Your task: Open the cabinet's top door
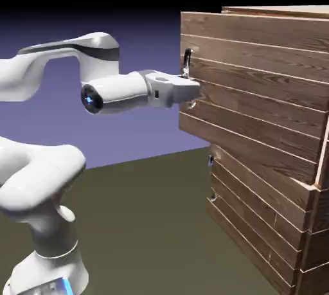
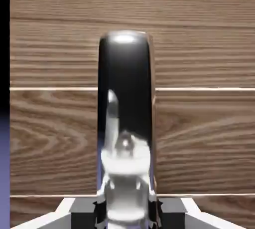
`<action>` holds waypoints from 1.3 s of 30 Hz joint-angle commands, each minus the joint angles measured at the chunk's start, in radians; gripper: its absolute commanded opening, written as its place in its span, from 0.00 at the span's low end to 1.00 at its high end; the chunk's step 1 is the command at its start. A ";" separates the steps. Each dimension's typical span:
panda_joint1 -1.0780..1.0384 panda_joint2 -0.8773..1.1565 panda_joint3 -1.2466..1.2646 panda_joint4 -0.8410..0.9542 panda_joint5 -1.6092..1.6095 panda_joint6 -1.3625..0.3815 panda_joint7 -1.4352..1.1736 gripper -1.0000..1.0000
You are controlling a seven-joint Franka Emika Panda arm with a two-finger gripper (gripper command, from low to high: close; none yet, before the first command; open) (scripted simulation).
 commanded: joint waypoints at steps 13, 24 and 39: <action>-0.006 -0.030 -0.471 -0.083 -0.456 -0.325 -0.025 0.00; -0.012 0.155 -0.870 0.025 -0.840 -0.620 -0.114 0.00; 0.327 0.613 -1.410 0.490 -1.232 -1.100 -0.291 0.00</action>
